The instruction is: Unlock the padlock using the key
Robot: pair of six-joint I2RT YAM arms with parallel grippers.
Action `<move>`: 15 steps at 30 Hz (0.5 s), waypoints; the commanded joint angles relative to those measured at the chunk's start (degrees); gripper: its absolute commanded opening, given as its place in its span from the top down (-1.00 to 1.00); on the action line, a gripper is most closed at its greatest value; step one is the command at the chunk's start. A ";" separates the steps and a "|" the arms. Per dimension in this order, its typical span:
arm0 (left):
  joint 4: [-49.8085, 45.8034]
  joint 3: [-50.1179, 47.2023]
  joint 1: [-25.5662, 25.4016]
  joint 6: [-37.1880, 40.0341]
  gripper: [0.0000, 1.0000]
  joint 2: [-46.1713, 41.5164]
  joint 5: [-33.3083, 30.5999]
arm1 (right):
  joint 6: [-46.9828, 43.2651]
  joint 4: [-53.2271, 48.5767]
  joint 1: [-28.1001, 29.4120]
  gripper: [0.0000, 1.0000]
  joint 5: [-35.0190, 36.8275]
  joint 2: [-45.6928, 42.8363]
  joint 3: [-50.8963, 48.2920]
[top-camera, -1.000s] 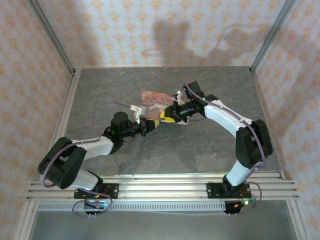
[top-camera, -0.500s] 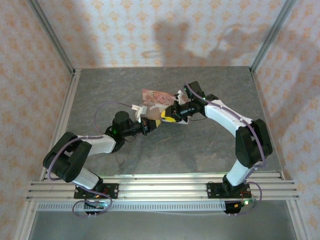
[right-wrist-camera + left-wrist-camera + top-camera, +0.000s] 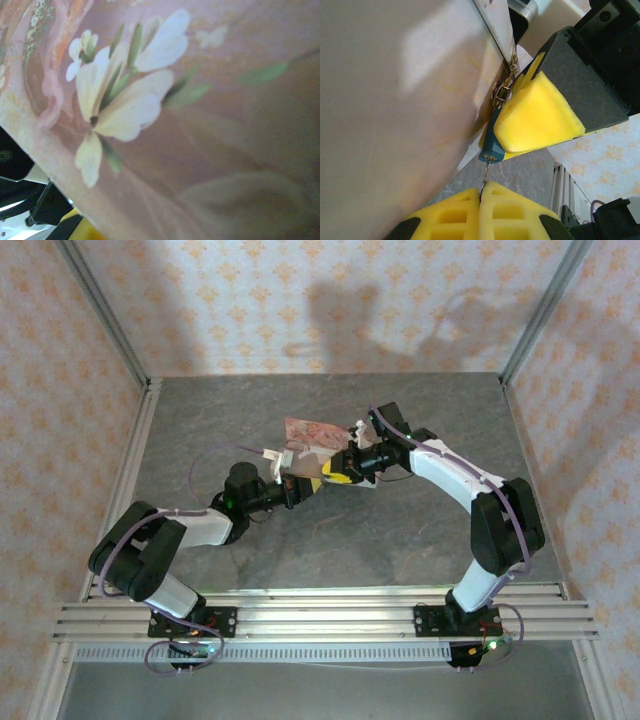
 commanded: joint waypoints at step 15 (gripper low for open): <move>-3.08 2.30 -3.13 5.82 1.00 -5.04 -7.69 | -0.14 0.41 2.76 1.00 -4.21 1.26 0.18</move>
